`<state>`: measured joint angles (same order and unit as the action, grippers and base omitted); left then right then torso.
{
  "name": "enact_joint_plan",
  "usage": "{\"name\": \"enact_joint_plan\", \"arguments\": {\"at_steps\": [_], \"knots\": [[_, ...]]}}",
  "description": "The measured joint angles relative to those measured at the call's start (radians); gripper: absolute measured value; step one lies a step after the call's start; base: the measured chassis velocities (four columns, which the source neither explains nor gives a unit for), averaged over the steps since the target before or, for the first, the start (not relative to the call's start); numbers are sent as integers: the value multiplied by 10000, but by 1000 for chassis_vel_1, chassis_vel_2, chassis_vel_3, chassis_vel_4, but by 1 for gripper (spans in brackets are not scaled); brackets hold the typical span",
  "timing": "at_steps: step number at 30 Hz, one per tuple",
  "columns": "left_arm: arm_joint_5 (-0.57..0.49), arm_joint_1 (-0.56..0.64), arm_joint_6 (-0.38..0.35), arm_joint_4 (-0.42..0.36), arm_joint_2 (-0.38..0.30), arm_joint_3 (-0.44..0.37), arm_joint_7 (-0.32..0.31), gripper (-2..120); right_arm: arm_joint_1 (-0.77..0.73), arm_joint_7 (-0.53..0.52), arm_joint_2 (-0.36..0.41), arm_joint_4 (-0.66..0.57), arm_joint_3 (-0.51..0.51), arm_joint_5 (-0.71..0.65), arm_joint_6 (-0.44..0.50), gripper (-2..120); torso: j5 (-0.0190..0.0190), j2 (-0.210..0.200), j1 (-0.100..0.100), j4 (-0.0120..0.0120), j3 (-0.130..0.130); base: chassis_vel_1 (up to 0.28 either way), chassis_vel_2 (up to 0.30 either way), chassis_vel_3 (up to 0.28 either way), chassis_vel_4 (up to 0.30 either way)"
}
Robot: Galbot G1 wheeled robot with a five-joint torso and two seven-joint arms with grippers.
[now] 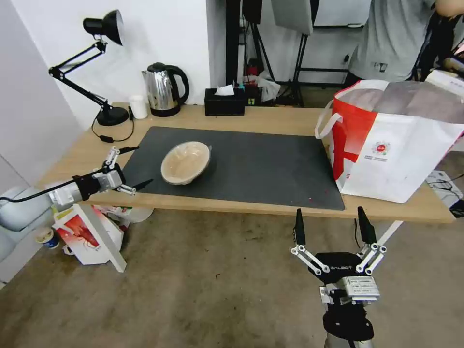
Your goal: Pick up the trash from the table and place it into the takeout bag.
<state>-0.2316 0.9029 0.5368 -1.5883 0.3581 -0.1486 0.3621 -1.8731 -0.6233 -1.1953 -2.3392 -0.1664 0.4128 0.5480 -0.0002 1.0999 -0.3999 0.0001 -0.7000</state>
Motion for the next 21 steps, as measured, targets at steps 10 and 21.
{"name": "enact_joint_plan", "arguments": {"at_steps": [10,21], "knots": [[32,-758,64,56,329,844,310,100,0,0,0,0,0,0,0,100,4,0,-1,0,0,0,0,0,0],[227,-1699,125,630,839,1834,619,100,0,0,0,0,0,0,0,100,3,0,0,1,0,0,0,0,0]]}}
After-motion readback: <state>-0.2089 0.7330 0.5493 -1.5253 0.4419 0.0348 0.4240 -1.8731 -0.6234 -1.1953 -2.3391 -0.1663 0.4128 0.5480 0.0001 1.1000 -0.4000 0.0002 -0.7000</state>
